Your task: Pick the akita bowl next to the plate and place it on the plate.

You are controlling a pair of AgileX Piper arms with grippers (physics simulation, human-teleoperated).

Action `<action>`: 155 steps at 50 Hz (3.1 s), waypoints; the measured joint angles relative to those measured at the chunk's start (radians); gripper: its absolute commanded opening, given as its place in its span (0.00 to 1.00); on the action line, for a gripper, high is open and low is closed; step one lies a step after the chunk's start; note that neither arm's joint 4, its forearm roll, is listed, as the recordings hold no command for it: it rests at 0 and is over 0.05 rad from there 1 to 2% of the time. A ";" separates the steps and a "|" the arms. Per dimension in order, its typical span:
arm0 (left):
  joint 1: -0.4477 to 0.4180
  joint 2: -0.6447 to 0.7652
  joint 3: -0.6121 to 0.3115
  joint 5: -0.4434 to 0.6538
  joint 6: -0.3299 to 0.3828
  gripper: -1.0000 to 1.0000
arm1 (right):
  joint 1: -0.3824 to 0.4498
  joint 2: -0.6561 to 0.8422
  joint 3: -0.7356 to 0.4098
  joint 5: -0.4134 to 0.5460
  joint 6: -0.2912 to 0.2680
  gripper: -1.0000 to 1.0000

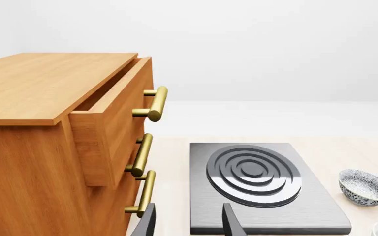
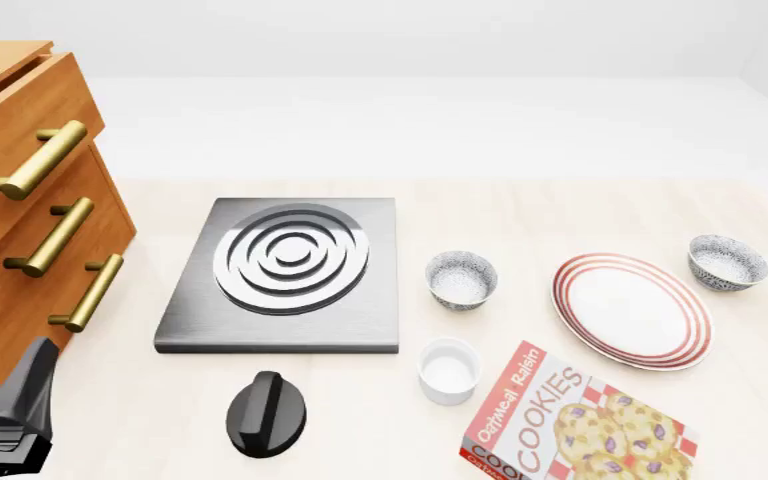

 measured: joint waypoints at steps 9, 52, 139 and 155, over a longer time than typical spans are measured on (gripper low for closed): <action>0.000 0.000 0.000 0.000 0.000 1.00 | -0.006 0.034 -0.007 -0.008 0.006 1.00; 0.000 0.000 0.000 0.000 0.000 1.00 | -0.029 0.168 -0.070 -0.010 0.030 1.00; 0.000 0.000 0.000 0.000 0.000 1.00 | -0.040 0.436 -0.220 0.084 0.126 1.00; 0.000 0.000 0.000 0.000 0.000 1.00 | -0.040 0.479 -0.247 0.115 0.151 1.00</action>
